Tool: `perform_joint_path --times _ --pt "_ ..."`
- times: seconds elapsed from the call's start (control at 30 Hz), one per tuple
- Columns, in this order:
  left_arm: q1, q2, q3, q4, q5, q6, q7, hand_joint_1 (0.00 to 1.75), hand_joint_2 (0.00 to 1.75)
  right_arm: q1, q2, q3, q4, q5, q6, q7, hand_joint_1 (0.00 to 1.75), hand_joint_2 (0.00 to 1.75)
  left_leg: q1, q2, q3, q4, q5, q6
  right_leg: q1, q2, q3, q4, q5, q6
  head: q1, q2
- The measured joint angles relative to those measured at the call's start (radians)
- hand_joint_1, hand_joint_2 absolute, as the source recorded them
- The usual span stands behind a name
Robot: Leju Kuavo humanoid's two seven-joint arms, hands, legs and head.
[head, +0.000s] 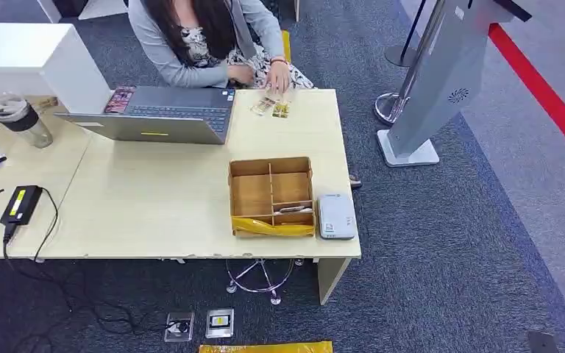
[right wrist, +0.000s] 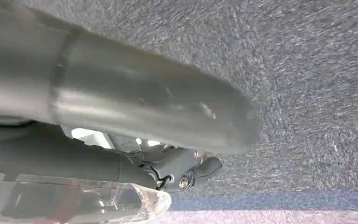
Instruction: Pass the card to the sensor for recognition and then transmit it.
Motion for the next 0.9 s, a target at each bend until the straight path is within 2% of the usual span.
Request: perform_joint_path --times 0.1,0.13,0.23,0.43,0.53,0.67,0.8,0.9 --pt "0.0 0.006 0.0 0.0 -0.011 -0.021 -0.007 0.0 0.0 0.0 -0.015 -0.018 0.0 -0.018 0.009 0.0 0.0 0.0 0.0 0.0 0.0 0.0 0.0 0.0 0.0 0.0 0.0 0.0 0.0 0.0 0.0 0.0" --pt "0.0 0.008 -0.001 0.0 -0.013 -0.028 -0.008 0.0 0.0 0.001 -0.02 -0.021 0.0 -0.023 0.013 0.0 0.0 1.75 0.0 0.0 0.0 0.0 0.0 0.0 0.0 0.0 0.0 0.0 0.0 0.0 0.0 0.0" --pt "0.0 0.011 -0.001 0.0 -0.022 -0.046 -0.012 0.0 0.0 -0.001 -0.041 -0.031 0.0 -0.033 0.032 -0.018 0.0 1.75 0.0 0.0 0.0 0.0 0.0 0.0 -0.001 0.0 0.0 0.0 0.0 0.0 0.0 0.0" --pt "0.0 0.016 -0.002 0.0 -0.047 -0.057 -0.021 0.0 0.0 -0.055 -0.11 -0.051 0.0 -0.042 0.065 -0.095 0.0 1.75 -0.002 0.0 -0.001 0.0 0.0 0.001 -0.002 0.001 0.001 0.0 0.001 0.001 0.0 0.0" --pt "-0.001 0.019 -0.004 0.0 -0.078 -0.082 -0.055 0.0 0.0 -0.125 -0.151 -0.05 -0.002 -0.005 0.113 -0.177 0.0 1.75 -0.002 0.002 -0.001 0.0 0.001 0.002 -0.002 0.001 0.001 0.0 0.003 0.002 0.0 0.0" --pt "-0.004 0.019 -0.012 0.0 -0.099 -0.096 -0.082 0.0 0.0 -0.244 -0.183 -0.036 -0.01 0.068 0.144 -0.268 0.0 1.75 -0.003 0.002 -0.001 0.0 0.003 0.003 -0.003 0.001 0.001 0.0 0.004 0.003 0.0 0.0" --pt "-0.004 0.024 -0.024 0.0 -0.114 -0.11 -0.092 0.0 0.0 -0.38 -0.179 0.028 -0.02 0.172 0.145 -0.384 0.0 1.75 -0.003 0.002 -0.002 0.0 0.004 0.003 -0.003 0.001 0.001 0.002 0.005 0.003 -0.001 0.0" --pt "-0.009 0.028 -0.029 0.0 -0.122 -0.118 -0.092 0.0 0.0 -0.485 -0.152 0.092 -0.03 0.227 0.146 -0.436 0.0 1.75 -0.003 0.002 -0.001 0.0 0.005 0.002 -0.002 0.001 0.001 0.003 0.005 0.003 0.0 0.0"
